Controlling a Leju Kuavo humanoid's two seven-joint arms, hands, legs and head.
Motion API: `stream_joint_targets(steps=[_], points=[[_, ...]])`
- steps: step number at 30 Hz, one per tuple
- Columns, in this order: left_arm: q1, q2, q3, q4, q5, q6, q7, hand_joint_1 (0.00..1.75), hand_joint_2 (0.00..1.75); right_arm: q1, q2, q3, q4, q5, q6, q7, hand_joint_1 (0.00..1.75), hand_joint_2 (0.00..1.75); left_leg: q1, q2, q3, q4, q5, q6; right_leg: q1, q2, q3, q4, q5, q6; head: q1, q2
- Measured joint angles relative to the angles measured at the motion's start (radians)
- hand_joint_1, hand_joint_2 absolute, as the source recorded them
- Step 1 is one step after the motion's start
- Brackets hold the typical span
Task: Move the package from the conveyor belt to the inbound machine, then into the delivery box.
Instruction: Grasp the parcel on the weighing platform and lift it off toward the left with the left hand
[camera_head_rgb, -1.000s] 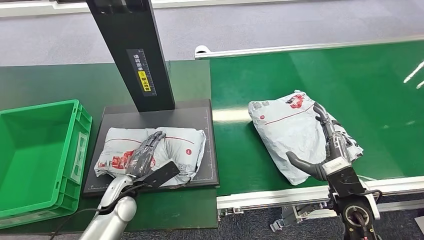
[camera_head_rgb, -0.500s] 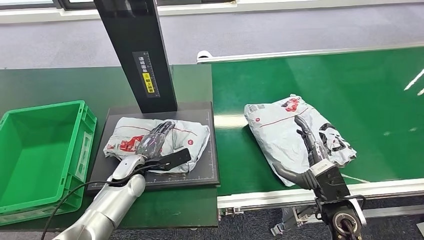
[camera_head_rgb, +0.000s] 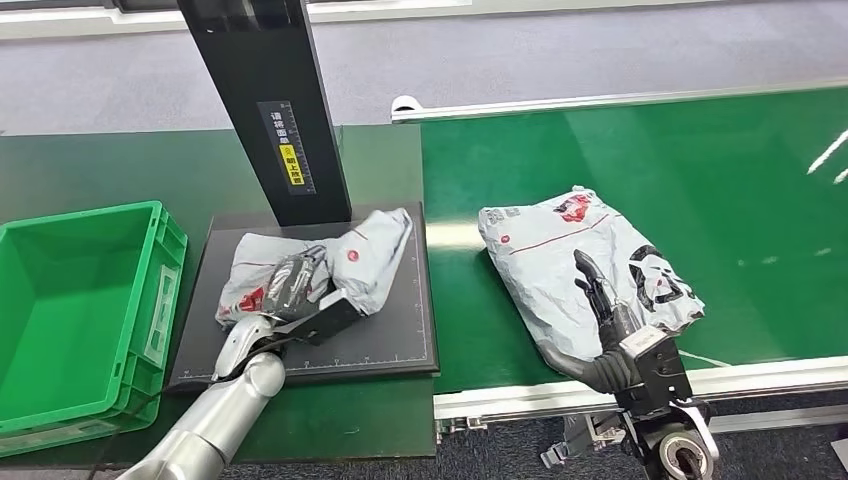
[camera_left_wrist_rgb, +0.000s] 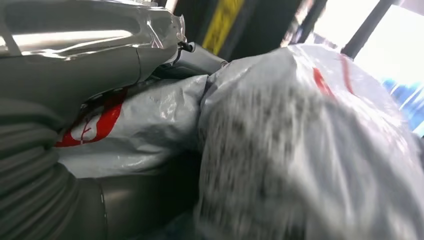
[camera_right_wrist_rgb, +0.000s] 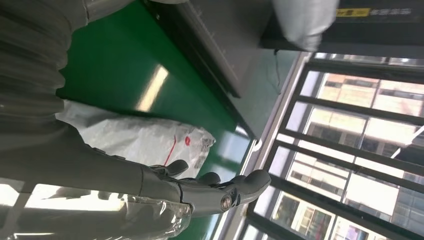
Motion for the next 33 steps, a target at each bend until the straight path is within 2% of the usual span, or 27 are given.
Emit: stream_joint_targets(steps=[2, 5, 10, 12, 14, 18, 22, 29, 33], points=[[0.034, -0.006, 0.010, -0.066, 0.142, 0.025, -0.092, 1.75, 1.75, -0.009, 0.000, 0.001, 0.026, -0.055, 0.010, -0.006, 0.00, 1.75, 0.000, 0.000, -0.004, 0.000, 0.000, 0.000, 0.000, 0.000, -0.004, 0.000, 0.000, 0.000, 0.000, 0.000], [0.070, -0.014, 0.010, -0.128, 0.266, 0.068, -0.188, 1.75, 1.75, -0.027, -0.002, 0.004, 0.072, -0.099, 0.012, -0.025, 0.00, 1.75, 0.000, 0.000, -0.009, 0.000, 0.000, 0.000, 0.000, 0.000, -0.009, 0.000, 0.000, 0.000, 0.000, 0.000], [0.101, -0.023, -0.001, -0.192, 0.394, 0.183, -0.294, 1.75, 1.75, -0.044, -0.010, 0.024, 0.133, -0.137, 0.007, -0.049, 0.00, 1.75, 0.000, 0.000, -0.012, 0.000, 0.000, 0.000, 0.000, 0.000, -0.012, 0.000, 0.000, 0.000, 0.000, 0.000], [0.127, -0.028, 0.009, -0.271, 0.341, 0.237, -0.303, 1.75, 1.75, -0.049, -0.012, 0.032, 0.152, -0.158, 0.007, -0.055, 0.00, 1.75, 0.000, 0.000, -0.013, 0.000, 0.000, 0.000, 0.000, 0.000, -0.013, 0.000, 0.000, 0.000, 0.000, 0.000], [0.165, -0.048, 0.051, -0.414, 0.224, 0.261, -0.306, 1.75, 1.75, -0.055, -0.013, 0.039, 0.173, -0.183, 0.012, -0.056, 0.00, 1.75, 0.000, 0.000, -0.014, 0.000, 0.000, 0.000, 0.000, 0.000, -0.014, 0.000, 0.000, 0.000, 0.000, 0.000], [0.211, -0.093, 0.176, -0.737, -0.039, 0.267, -0.308, 1.75, 1.75, -0.070, -0.016, 0.060, 0.213, -0.204, 0.014, -0.062, 0.00, 1.75, 0.000, 0.001, -0.015, 0.000, 0.000, 0.000, 0.000, 0.001, -0.016, 0.000, 0.000, 0.000, 0.000, 0.000], [0.210, -0.104, 0.318, -0.980, -0.229, 0.269, -0.308, 1.75, 1.75, -0.070, -0.028, 0.076, 0.230, -0.215, 0.005, -0.070, 0.00, 1.75, 0.000, 0.000, -0.015, 0.000, 0.000, 0.000, 0.000, 0.000, -0.016, 0.000, -0.001, 0.000, 0.000, 0.000], [0.184, -0.103, 0.509, -1.111, -0.315, 0.269, -0.306, 1.75, 1.75, -0.035, -0.036, 0.078, 0.215, -0.214, -0.006, -0.061, 0.00, 1.75, 0.000, 0.000, -0.015, 0.000, 0.000, 0.000, 0.000, 0.000, -0.015, 0.000, -0.001, 0.000, 0.000, 0.000], [0.172, -0.117, 0.622, -1.030, -0.454, 0.268, -0.259, 1.75, 1.75, -0.017, -0.030, 0.078, 0.189, -0.199, -0.012, -0.043, 0.00, 1.75, 0.000, 0.000, -0.014, 0.000, 0.000, 0.000, 0.000, 0.000, -0.015, 0.000, -0.001, 0.000, 0.000, 0.000]])
